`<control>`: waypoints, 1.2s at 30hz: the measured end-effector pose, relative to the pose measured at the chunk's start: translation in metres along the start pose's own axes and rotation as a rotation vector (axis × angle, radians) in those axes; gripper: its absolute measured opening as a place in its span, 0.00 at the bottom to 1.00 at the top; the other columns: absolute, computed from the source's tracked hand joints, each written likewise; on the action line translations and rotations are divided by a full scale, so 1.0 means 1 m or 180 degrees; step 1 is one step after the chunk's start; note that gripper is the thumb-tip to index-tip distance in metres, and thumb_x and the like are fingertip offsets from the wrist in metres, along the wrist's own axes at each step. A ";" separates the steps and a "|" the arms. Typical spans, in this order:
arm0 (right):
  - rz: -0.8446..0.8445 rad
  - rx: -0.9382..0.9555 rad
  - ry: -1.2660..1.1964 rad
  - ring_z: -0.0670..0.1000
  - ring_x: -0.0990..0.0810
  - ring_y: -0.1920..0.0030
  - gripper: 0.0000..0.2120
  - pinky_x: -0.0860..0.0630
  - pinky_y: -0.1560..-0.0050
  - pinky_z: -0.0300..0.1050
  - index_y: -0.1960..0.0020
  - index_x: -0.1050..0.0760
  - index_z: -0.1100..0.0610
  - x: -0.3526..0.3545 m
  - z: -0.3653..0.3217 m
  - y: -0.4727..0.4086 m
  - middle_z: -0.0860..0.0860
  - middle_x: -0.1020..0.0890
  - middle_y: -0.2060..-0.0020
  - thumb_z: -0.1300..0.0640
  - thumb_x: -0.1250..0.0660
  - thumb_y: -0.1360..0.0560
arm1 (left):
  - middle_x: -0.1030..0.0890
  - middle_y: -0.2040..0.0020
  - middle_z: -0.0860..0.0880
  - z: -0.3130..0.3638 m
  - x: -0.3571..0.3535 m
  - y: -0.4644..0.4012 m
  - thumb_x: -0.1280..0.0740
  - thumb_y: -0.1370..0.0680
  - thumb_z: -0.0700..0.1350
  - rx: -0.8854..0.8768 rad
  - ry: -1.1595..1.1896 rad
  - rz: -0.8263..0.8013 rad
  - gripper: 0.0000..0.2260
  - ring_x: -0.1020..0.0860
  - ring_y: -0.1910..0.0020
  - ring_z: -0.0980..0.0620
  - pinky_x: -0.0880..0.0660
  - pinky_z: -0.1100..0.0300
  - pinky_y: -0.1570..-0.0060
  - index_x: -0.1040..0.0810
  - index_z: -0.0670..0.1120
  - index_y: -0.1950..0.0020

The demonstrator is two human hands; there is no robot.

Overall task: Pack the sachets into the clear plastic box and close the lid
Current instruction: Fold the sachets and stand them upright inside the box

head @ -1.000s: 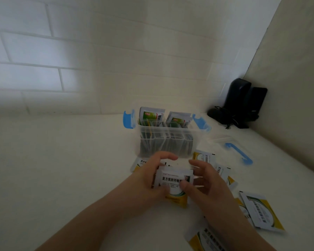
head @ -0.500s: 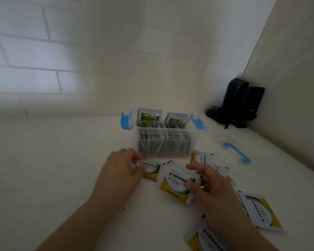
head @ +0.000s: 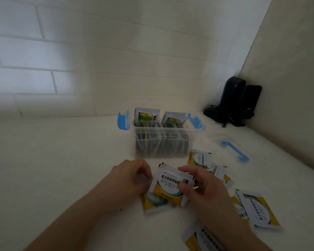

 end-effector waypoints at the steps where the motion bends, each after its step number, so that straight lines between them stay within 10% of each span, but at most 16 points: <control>1: 0.0010 0.0003 0.0016 0.40 0.18 0.56 0.11 0.21 0.61 0.35 0.54 0.25 0.42 0.000 0.000 0.000 0.44 0.18 0.54 0.59 0.32 0.28 | 0.23 0.59 0.58 0.007 -0.002 0.001 0.33 0.28 0.46 -0.0116 0.0181 0.0020 0.07 0.25 0.60 0.63 0.27 0.70 0.57 0.29 0.57 0.60; 9: 0.0270 0.0112 0.0170 0.39 0.19 0.58 0.12 0.21 0.63 0.33 0.56 0.25 0.41 0.009 -0.002 -0.002 0.43 0.18 0.56 0.59 0.31 0.29 | 0.27 0.52 0.61 0.021 -0.012 0.005 0.35 0.27 0.53 -0.0508 -0.0274 -0.0137 0.11 0.28 0.54 0.62 0.32 0.74 0.59 0.29 0.59 0.45; 17: 0.0241 0.0176 -0.0004 0.40 0.18 0.58 0.14 0.22 0.63 0.33 0.58 0.23 0.41 0.009 -0.004 -0.004 0.44 0.16 0.58 0.61 0.31 0.30 | 0.30 0.60 0.60 0.026 -0.017 0.007 0.36 0.26 0.54 -0.0588 -0.0503 -0.0195 0.05 0.31 0.57 0.61 0.34 0.72 0.59 0.31 0.55 0.57; 27: 0.0343 0.0086 -0.1151 0.44 0.16 0.59 0.14 0.22 0.63 0.31 0.59 0.20 0.48 0.020 -0.006 -0.004 0.44 0.14 0.60 0.67 0.32 0.31 | 0.26 0.59 0.59 0.015 0.024 0.007 0.39 0.23 0.44 -0.0333 0.0612 0.0966 0.08 0.26 0.62 0.62 0.31 0.77 0.64 0.33 0.56 0.57; 36: 0.0166 0.0118 -0.0481 0.40 0.17 0.59 0.11 0.21 0.63 0.34 0.58 0.25 0.47 0.003 -0.002 -0.008 0.45 0.16 0.59 0.63 0.30 0.31 | 0.28 0.58 0.53 0.031 0.010 0.004 0.42 0.22 0.36 -0.0528 0.1956 0.0420 0.11 0.25 0.60 0.57 0.24 0.60 0.57 0.30 0.54 0.53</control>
Point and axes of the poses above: each hand's wrist, its own y-axis away from the middle knuckle, its own x-axis out of the back of the hand, z = x × y, the point moved 10 cm from there along -y, towards the middle knuckle
